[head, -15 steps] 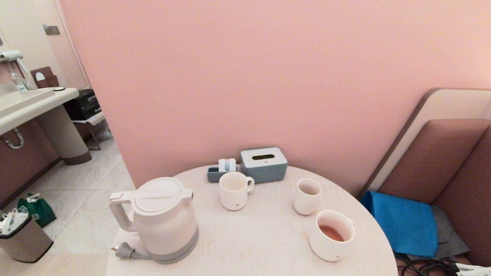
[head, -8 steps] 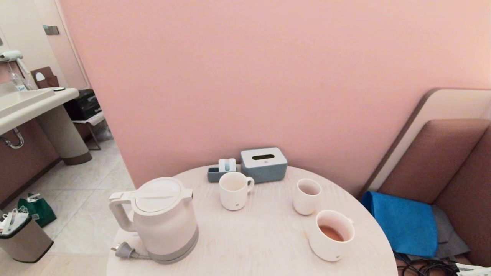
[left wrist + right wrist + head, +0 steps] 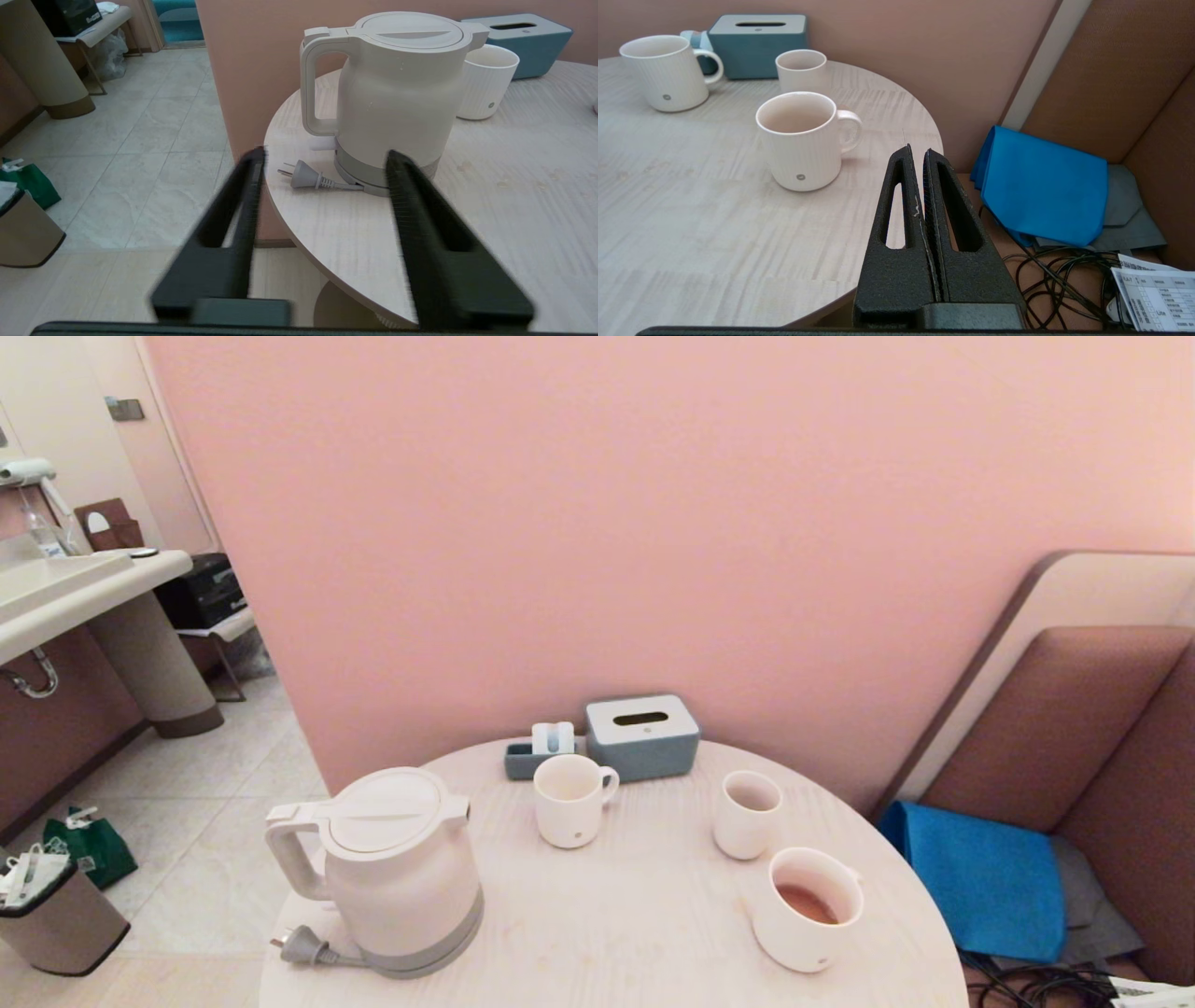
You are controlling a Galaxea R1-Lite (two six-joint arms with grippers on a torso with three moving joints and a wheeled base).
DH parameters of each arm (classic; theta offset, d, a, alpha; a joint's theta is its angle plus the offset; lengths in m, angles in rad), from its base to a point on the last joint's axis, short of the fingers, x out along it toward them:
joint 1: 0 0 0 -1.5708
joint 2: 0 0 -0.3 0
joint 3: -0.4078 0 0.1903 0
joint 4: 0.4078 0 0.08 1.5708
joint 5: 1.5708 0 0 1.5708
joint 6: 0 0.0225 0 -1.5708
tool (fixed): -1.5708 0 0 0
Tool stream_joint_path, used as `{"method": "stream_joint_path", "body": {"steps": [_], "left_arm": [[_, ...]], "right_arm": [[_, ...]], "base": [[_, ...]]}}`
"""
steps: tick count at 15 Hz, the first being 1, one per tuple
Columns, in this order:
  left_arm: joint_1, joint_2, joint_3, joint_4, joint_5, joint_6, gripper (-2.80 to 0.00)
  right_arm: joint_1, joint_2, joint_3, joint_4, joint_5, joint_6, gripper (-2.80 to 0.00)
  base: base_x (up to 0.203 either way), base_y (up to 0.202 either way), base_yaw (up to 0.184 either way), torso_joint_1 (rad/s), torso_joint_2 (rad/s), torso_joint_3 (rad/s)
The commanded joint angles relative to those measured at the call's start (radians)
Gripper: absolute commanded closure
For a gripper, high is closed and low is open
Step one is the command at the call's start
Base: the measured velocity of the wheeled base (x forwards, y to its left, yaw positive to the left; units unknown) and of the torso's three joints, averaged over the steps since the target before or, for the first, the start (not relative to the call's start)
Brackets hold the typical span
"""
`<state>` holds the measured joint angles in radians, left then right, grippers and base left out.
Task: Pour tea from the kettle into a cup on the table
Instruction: Pick up the cup
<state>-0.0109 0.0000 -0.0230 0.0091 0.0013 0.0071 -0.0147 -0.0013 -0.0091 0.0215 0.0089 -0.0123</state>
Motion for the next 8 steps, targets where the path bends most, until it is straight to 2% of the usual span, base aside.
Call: {"method": "stream_joint_path", "body": {"steps": [1,8], "left_arm": [[0.0,0.002,0.0,0.0,0.0,-0.001,0.0],[0.0,0.002,0.02,0.0,0.005,0.002,0.0]], "right_arm": [[-0.001,0.001,0.0,0.0,0.0,0.0,0.0],[0.001,0.001,0.0,0.0,0.0,0.0,0.0]], "base": [[0.0,0.0,0.0,0.0,0.0,0.0],[0.0,0.0,0.0,0.0,0.0,0.0]]}}
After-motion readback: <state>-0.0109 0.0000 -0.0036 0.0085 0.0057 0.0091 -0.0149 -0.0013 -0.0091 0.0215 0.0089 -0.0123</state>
